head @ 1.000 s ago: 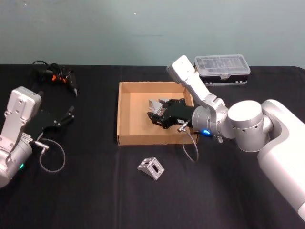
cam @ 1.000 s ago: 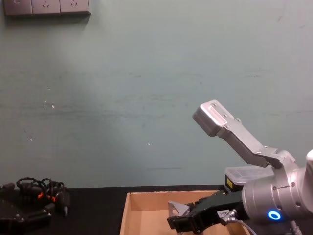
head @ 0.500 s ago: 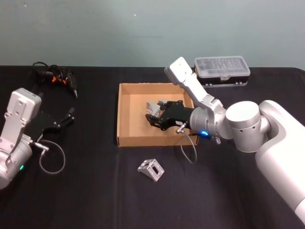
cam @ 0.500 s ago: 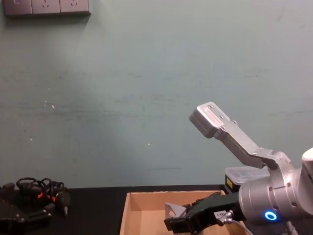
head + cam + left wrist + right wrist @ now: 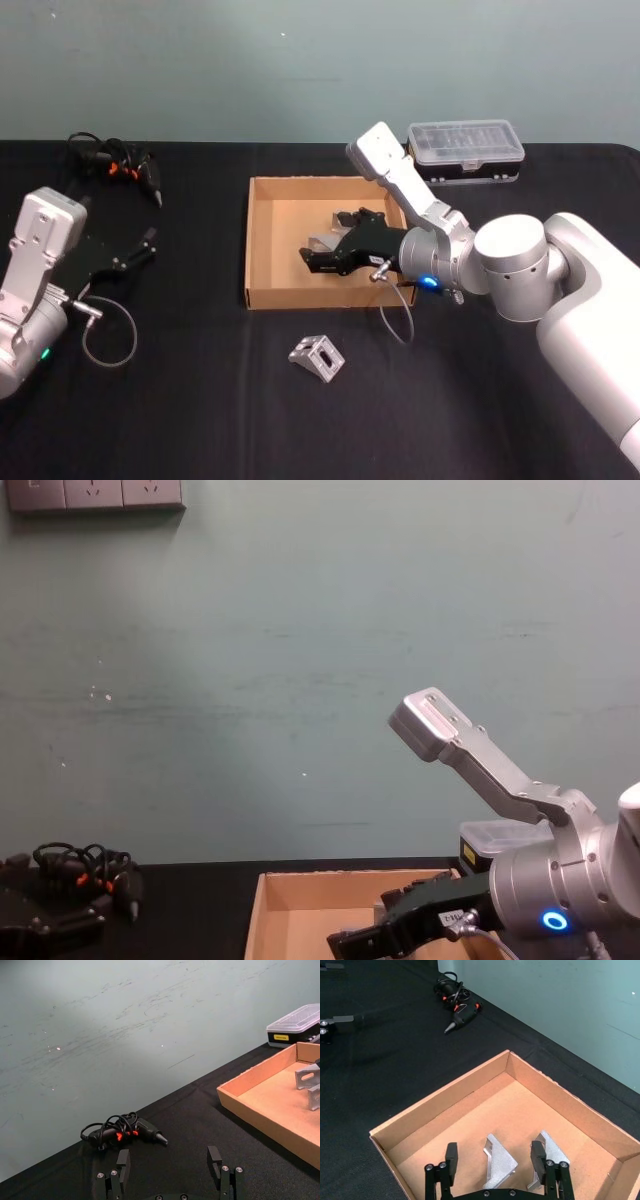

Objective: Use one hand to pick up the angle iron from the table and place it into the box.

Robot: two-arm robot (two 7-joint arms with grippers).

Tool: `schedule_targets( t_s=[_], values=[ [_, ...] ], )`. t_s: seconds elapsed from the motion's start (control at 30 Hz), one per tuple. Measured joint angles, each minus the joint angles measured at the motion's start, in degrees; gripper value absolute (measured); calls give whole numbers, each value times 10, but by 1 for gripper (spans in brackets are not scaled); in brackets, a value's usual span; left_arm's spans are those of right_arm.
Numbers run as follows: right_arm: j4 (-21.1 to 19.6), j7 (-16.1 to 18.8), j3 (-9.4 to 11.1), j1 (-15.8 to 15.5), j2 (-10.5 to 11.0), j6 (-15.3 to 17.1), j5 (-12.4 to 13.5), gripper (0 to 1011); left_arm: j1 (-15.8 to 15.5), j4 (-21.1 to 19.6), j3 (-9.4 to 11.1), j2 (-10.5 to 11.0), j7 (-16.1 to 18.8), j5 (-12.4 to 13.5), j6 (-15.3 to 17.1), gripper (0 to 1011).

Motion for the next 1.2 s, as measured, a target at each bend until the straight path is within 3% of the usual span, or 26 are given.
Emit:
schedule_targets(
  t_s=[0.13,0.4,0.57,0.87,1.2],
  values=[
    [0,0,0,0,0,0,0,1003,0,0,0,0,0,0,0,1011],
    [-5,-1,2,-3,1,-2,0,1003,0,0,0,0,0,0,0,1011],
    [-31,-9,9,-16,8,-6,0,1003,0,0,0,0,0,0,0,1011],
    [-130,-17,26,-67,39,4,9,1002,0,0,0,0,0,0,0,1011],
    [-267,-10,41,-150,100,25,28,1003,0,0,0,0,0,0,0,1011]
  ],
)
